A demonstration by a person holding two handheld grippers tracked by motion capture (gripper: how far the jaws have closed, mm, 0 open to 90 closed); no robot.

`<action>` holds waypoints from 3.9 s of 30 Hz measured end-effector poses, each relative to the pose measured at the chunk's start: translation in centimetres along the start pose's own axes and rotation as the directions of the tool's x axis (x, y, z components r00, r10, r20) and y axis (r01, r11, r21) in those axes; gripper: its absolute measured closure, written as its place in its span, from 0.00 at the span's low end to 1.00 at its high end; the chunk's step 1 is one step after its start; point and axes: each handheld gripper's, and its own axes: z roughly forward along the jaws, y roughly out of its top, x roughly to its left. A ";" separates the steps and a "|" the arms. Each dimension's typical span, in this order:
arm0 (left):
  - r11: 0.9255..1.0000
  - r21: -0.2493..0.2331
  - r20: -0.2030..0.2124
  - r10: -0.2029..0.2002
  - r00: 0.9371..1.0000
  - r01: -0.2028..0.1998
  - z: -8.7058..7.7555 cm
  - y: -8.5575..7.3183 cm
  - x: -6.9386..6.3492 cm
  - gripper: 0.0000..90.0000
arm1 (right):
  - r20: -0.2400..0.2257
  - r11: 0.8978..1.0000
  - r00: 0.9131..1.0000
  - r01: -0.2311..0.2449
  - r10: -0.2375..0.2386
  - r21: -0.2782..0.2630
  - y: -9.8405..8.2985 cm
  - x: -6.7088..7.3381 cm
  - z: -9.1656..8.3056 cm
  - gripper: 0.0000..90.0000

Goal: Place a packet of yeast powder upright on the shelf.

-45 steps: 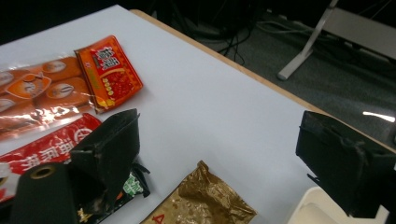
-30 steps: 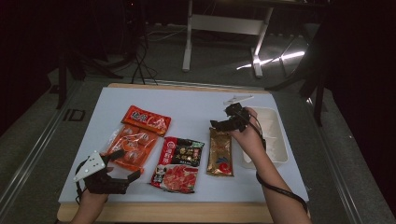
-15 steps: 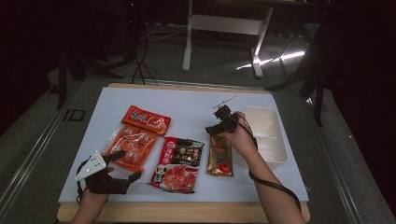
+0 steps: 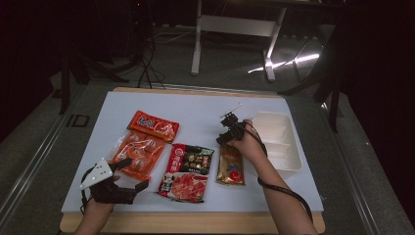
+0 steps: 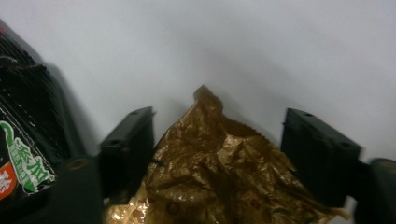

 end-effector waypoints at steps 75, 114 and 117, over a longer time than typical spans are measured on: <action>0.998 0.048 -0.006 0.029 1.000 -0.029 0.7 -0.2 -0.2 0.02 | 0.041 0.818 0.999 0.010 0.017 -0.575 0.5 -1.5 -20.3 1.00; 0.998 0.057 0.004 0.038 0.999 -0.038 0.9 -0.2 -0.5 0.02 | 0.305 0.796 0.906 -0.055 0.294 -0.602 -0.1 -11.0 -17.7 1.00; 0.998 0.057 0.002 0.040 0.999 -0.040 0.9 -0.2 -0.5 0.02 | 0.320 0.794 0.896 -0.057 0.309 -0.605 -0.2 -11.2 -17.3 1.00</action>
